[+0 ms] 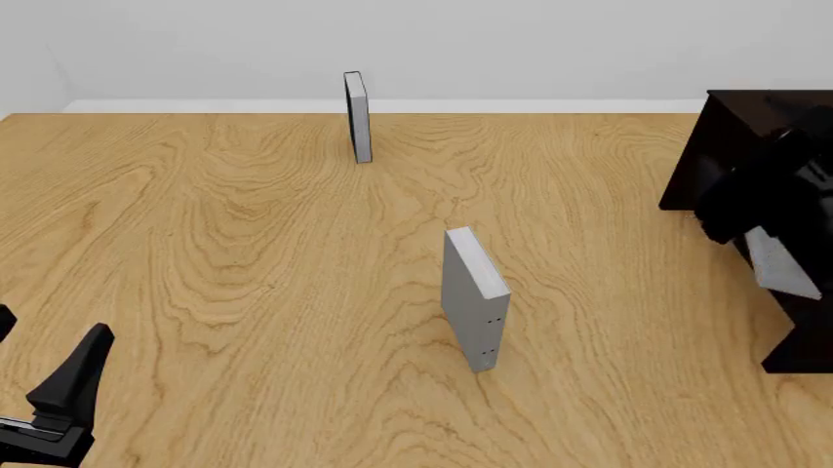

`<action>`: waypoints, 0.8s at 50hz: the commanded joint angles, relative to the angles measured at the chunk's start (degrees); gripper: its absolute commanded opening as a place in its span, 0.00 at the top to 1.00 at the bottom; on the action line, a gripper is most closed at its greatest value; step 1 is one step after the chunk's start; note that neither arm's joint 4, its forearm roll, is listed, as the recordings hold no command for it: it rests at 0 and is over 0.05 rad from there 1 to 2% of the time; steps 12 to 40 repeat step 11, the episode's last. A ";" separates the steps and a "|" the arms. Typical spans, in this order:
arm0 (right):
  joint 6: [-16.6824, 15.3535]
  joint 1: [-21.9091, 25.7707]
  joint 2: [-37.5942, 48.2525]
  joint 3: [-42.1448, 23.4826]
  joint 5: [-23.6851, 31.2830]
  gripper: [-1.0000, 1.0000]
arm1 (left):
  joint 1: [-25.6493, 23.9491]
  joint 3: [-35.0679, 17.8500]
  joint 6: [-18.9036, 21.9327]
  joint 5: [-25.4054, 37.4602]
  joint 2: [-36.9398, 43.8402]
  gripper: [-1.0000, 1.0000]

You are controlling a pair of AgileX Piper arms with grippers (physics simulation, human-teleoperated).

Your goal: Pick up the book on the right and place it on the cabinet shelf.

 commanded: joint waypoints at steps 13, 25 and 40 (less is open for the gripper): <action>11.95 2.42 -14.93 -5.11 18.08 0.00 | -0.20 0.00 0.27 0.03 0.00 0.00; 11.95 2.42 -14.93 -5.11 18.08 0.00 | -0.20 0.00 0.27 0.03 0.00 0.00; 11.95 2.42 -14.93 -5.11 18.08 0.00 | -0.20 0.00 0.27 0.03 0.00 0.00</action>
